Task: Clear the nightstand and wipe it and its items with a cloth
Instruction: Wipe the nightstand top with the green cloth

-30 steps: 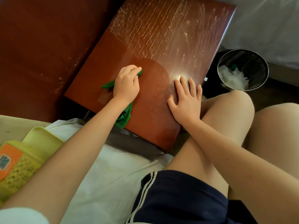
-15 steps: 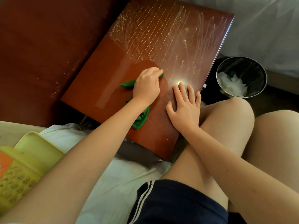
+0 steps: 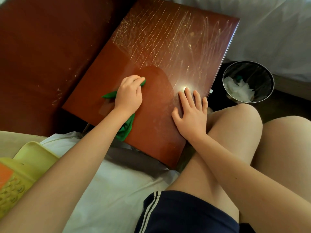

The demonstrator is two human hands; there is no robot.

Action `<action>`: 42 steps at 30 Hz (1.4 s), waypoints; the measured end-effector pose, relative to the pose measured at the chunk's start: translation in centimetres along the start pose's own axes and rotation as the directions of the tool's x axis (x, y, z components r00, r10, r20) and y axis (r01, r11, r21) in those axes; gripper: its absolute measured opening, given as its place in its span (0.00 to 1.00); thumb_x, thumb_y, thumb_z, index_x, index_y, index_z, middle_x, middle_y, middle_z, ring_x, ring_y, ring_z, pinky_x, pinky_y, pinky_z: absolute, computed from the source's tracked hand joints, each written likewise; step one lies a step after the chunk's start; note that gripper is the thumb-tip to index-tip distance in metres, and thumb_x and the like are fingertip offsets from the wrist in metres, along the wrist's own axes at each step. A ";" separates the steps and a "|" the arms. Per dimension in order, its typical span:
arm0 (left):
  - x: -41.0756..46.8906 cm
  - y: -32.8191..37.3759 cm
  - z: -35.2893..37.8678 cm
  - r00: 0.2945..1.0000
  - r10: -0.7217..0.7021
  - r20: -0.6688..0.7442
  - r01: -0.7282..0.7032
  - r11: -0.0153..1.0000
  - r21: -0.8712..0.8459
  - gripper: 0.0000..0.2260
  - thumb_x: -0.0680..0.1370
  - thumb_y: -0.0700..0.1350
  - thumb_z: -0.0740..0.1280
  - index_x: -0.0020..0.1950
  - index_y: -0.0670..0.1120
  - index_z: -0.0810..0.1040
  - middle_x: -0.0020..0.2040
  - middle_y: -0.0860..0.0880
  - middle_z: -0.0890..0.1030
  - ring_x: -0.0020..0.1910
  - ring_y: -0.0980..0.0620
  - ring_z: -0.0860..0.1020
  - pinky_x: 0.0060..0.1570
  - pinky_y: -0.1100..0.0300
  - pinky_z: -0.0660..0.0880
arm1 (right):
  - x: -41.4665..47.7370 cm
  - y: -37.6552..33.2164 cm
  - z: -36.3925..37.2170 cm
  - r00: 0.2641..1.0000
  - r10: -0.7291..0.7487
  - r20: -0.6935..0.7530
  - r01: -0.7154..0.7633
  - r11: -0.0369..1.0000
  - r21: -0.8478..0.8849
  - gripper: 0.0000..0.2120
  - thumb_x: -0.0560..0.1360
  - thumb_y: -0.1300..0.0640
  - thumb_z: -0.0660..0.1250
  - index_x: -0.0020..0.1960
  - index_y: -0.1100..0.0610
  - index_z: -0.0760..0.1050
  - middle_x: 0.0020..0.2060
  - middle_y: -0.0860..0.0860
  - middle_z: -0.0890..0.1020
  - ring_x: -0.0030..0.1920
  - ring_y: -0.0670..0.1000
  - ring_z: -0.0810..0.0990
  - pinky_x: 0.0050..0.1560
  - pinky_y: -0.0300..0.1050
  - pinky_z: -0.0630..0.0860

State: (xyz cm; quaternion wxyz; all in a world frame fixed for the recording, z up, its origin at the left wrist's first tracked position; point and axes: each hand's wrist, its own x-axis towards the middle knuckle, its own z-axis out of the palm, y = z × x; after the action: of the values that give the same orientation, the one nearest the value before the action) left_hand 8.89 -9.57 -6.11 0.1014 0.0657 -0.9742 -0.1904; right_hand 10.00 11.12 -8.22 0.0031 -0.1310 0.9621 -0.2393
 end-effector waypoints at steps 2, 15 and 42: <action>1.5 1.1 0.5 0.993 -0.111 -0.047 0.111 0.994 -0.003 0.16 0.80 0.36 0.56 0.66 0.41 0.74 0.63 0.44 0.75 0.63 0.46 0.70 0.61 0.57 0.66 | 0.0 -0.1 -0.1 1.000 0.004 0.008 -0.004 1.000 -0.007 0.28 0.76 0.46 0.50 0.74 0.52 0.62 0.75 0.50 0.61 0.76 0.54 0.51 0.74 0.53 0.38; 2.5 5.8 2.8 1.000 0.027 0.009 -0.026 0.999 -0.042 0.17 0.79 0.35 0.56 0.66 0.41 0.75 0.63 0.45 0.76 0.63 0.45 0.71 0.59 0.55 0.68 | 0.0 0.0 0.3 1.000 -0.002 -0.023 0.001 1.000 -0.027 0.31 0.74 0.43 0.46 0.73 0.52 0.63 0.74 0.50 0.63 0.75 0.54 0.53 0.73 0.51 0.38; 3.8 5.6 2.6 1.000 0.003 0.028 -0.002 0.999 -0.032 0.18 0.79 0.35 0.56 0.67 0.42 0.74 0.65 0.45 0.75 0.65 0.46 0.70 0.61 0.55 0.67 | 0.1 0.0 0.3 0.999 0.002 -0.036 -0.003 0.999 -0.033 0.31 0.73 0.43 0.46 0.73 0.53 0.64 0.73 0.51 0.64 0.75 0.55 0.54 0.72 0.50 0.37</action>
State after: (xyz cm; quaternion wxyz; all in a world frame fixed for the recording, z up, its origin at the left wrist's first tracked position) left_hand 4.12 -4.14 -5.64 0.0891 0.0602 -0.9725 -0.2067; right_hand 9.93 10.91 -8.50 -0.0161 -0.1255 0.9660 -0.2254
